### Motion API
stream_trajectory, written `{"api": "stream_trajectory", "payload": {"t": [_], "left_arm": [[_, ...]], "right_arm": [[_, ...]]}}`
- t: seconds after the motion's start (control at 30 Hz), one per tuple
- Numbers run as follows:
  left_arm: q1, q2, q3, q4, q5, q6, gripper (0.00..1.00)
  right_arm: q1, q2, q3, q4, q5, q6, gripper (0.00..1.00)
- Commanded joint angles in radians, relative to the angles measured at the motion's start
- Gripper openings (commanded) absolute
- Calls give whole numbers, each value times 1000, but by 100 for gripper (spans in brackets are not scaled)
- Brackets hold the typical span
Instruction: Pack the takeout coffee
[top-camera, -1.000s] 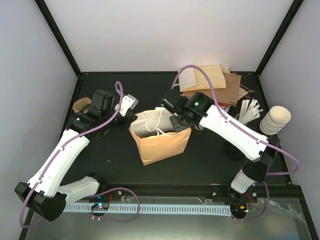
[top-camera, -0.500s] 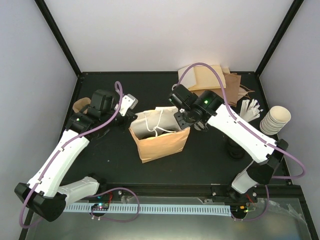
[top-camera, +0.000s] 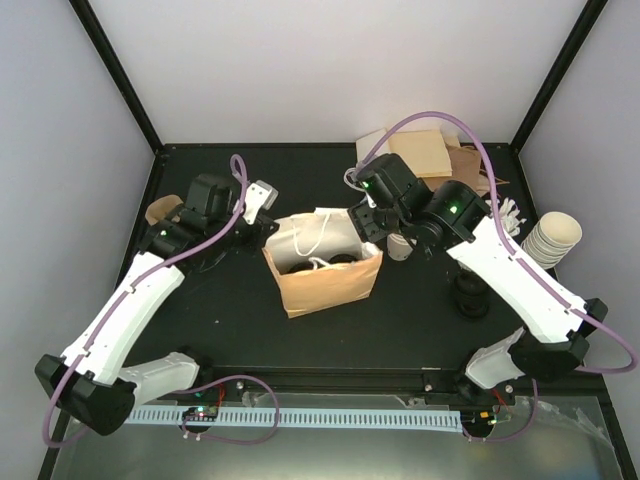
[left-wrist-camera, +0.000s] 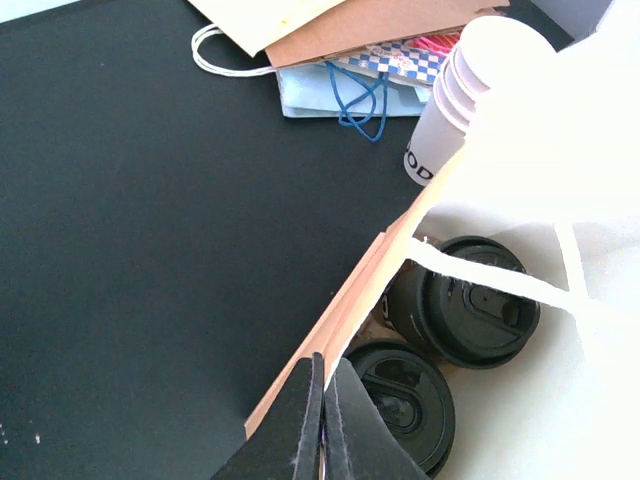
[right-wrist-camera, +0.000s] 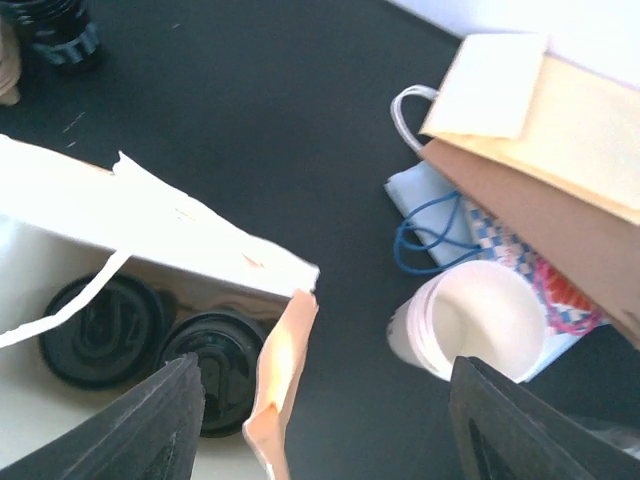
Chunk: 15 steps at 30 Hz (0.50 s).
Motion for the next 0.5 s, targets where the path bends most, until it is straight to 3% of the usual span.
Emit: {"api": "stream_trajectory", "payload": {"t": [0.0,0.2,0.27,0.37,0.47], "left_arm": [[-6,30,37,69,-15,-66,1],[-3,62,71,93,-51,-99,2],[-3,66,78,106,-53,-103,2],[-2,77,83,122,-46,-101,2],[-2,93,90,125,-40,-96,2]], "right_arm": [[-3,-38,-16,70,172,-33,70],[-4,-107,-154,107,496,-66,79],[-3,-145,-227,147,567,-77,89],[-2,-240,-358,246,565,-122,98],[-4,-349,-497,355,528,-156,100]]}}
